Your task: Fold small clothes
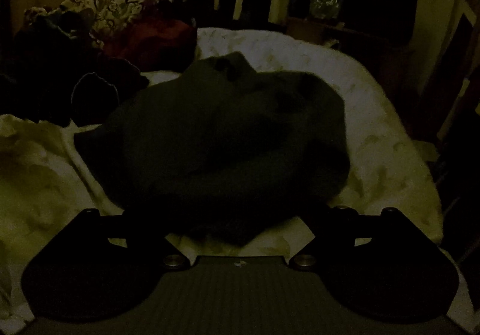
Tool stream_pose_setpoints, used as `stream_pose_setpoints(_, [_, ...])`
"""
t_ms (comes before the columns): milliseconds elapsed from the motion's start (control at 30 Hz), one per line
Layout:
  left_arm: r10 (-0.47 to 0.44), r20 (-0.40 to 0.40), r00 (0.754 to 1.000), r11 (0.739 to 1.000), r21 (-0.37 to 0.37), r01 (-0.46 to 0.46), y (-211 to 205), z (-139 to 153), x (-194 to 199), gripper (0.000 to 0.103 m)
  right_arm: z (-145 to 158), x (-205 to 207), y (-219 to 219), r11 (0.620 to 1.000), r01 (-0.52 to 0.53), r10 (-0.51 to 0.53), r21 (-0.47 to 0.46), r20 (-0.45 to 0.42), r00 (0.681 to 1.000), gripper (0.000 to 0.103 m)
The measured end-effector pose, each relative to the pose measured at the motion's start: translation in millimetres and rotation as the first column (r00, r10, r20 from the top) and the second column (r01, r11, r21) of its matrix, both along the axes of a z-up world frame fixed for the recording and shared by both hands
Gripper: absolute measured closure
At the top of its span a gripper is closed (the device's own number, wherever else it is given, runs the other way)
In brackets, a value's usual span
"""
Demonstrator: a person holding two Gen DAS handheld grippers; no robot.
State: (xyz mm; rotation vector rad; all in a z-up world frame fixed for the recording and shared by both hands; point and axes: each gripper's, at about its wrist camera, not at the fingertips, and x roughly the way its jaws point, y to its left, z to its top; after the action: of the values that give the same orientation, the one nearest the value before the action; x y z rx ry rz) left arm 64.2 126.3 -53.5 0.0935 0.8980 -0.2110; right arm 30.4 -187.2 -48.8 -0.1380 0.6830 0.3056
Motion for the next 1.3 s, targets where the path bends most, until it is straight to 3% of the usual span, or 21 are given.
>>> stream_pose_setpoints(133, [-0.029,-0.01,1.0,0.997,-0.071,0.028,10.4,-8.0,9.9,0.028,-8.9,7.4,-4.0,1.0,0.017,-0.017,-0.001,-0.004,1.0,0.0])
stream_pose_setpoints(267, [-0.063,-0.054,0.997,0.996,-0.065,0.06,7.3,-19.1,18.5,0.028,-19.4,5.6,-9.0,1.0,0.018,-0.018,-0.021,-0.026,0.999,0.0])
stream_pose_setpoints(433, [-0.154,-0.086,0.984,0.983,0.087,0.161,-28.9,-42.5,28.6,0.027,-26.6,6.9,-12.6,0.999,-0.005,0.003,-0.04,-0.049,0.999,0.0])
stream_pose_setpoints(533, [-0.185,-0.097,0.978,0.973,0.12,0.197,-47.6,-56.6,40.5,0.029,-29.6,10.1,-15.5,0.998,-0.012,0.01,-0.057,-0.048,0.999,0.0])
stream_pose_setpoints(600, [-0.155,-0.097,0.983,0.971,0.167,0.169,-52.6,-66.6,47.5,0.052,-34.1,13.6,-16.8,0.997,-0.015,0.011,-0.076,-0.054,0.998,0.0])
stream_pose_setpoints(633, [-0.145,-0.103,0.984,0.972,0.171,0.161,-51.9,-70.4,49.3,0.07,-36.5,15.5,-17.2,0.997,-0.019,0.014,-0.079,-0.062,0.998,0.0])
stream_pose_setpoints(900, [-0.098,-0.103,0.99,0.993,0.054,0.103,-37.8,-76.2,55.2,0.084,-46.3,26.9,-9.8,0.996,-0.071,0.065,-0.049,-0.102,0.993,0.0])
stream_pose_setpoints(967, [-0.069,-0.111,0.991,0.998,-0.003,0.069,-29.7,-79.0,60.5,0.087,-47.7,31.8,-5.6,0.996,-0.085,0.081,-0.03,-0.109,0.991,0.013])
stream_pose_setpoints(1000, [-0.06,-0.113,0.992,0.998,-0.026,0.057,-27.1,-77.7,58.2,0.087,-49.3,35.6,-3.7,0.996,-0.082,0.079,-0.024,-0.118,0.99,0.026])
stream_pose_setpoints(1033, [-0.046,-0.12,0.992,0.998,-0.057,0.039,-21.9,-78.3,59.9,0.088,-51.6,39.2,-2.0,0.997,-0.081,0.079,-0.012,-0.127,0.989,0.047])
stream_pose_setpoints(1100, [-0.031,-0.121,0.992,0.996,-0.088,0.021,-13.8,-77.3,59.4,0.088,-55.9,44.1,-2.4,0.998,-0.06,0.061,0.013,-0.151,0.987,0.079])
stream_pose_setpoints(1300, [-0.027,-0.082,0.996,0.996,-0.091,0.02,-5.2,-58.7,56.5,0.09,-43.7,36.1,-19.3,0.993,0.002,0.015,0.115,-0.147,0.989,0.086])
